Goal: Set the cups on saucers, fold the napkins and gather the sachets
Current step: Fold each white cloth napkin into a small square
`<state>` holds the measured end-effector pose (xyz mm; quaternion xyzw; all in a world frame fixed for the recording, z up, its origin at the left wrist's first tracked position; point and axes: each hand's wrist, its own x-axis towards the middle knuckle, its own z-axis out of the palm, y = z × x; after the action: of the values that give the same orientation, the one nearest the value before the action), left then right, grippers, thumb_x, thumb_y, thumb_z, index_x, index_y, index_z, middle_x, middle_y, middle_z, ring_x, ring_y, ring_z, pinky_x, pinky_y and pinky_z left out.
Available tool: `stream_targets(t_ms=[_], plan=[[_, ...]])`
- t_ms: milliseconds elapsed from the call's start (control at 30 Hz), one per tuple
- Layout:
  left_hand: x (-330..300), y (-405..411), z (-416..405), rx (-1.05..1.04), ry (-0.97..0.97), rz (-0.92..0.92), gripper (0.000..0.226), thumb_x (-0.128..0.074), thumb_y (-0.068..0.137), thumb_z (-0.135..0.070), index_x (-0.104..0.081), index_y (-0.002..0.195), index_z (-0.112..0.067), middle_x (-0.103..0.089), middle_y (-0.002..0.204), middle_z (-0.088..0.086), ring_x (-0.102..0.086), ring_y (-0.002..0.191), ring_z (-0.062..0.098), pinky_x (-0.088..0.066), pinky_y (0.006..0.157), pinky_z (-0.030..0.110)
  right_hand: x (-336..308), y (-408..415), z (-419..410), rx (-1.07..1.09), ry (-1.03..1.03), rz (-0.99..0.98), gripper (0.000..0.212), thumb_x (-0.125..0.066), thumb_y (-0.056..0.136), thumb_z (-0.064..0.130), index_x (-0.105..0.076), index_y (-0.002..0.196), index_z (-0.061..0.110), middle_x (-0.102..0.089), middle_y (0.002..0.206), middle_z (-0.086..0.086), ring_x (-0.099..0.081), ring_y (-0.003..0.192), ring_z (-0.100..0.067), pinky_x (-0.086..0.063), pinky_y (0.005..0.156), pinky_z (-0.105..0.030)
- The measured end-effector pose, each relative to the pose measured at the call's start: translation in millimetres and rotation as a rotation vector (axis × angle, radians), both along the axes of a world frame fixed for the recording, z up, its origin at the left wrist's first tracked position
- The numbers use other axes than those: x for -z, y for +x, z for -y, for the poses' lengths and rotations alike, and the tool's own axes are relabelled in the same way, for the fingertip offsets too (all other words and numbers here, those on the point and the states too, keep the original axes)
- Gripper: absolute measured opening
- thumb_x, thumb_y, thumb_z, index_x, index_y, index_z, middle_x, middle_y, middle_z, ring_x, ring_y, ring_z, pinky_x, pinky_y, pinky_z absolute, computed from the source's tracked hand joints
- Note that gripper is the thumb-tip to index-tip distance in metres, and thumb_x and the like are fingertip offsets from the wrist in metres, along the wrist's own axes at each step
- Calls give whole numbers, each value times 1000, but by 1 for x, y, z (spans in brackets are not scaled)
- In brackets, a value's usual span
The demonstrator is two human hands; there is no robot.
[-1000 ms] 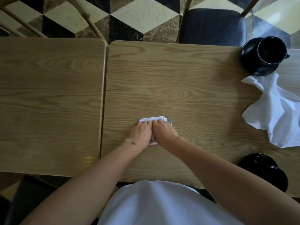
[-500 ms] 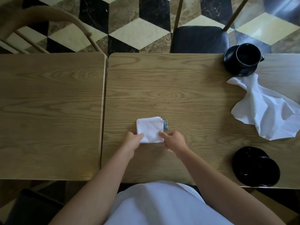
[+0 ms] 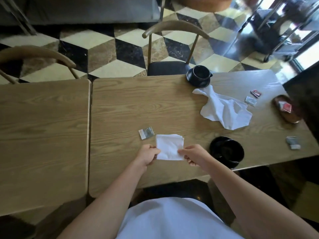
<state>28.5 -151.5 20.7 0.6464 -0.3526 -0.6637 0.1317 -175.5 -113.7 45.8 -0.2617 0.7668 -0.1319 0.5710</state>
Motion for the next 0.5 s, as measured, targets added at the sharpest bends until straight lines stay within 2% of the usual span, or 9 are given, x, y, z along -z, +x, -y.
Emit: stream_targets(t_ms=[100,233,333,500], plan=[[-4,-26,-19,129,-25,0,21,-69,83,-5,-58,67,-11,-57,61,7,-42,45,13,-25,35,15,-11,-26,-24,40,36,-75,15,-74,86,17,-71,85,2,-48,52,-1,-42,40,-12,-40,42,-21],[-6,-52,-38,260,-63,58,15,-73,76,-6,-63,65,-7,-62,53,3,-49,42,11,-31,42,17,-20,-53,-42,56,80,-143,14,-71,83,9,-67,75,-1,-54,51,-6,-46,35,-14,-45,42,-21],[-4,-70,-46,278,-75,92,10,-73,73,-6,-65,67,-5,-64,59,9,-50,52,19,-34,55,24,-17,-66,-43,44,119,-165,14,-65,80,4,-64,67,0,-60,60,-11,-50,41,-18,-45,43,-23],[13,-98,-50,236,-83,206,25,-68,71,-4,-60,48,-11,-63,53,9,-52,49,19,-41,59,26,9,-74,-27,-63,192,-218,19,-47,77,-9,-64,72,-3,-61,61,-18,-61,53,-29,-54,53,-35]])
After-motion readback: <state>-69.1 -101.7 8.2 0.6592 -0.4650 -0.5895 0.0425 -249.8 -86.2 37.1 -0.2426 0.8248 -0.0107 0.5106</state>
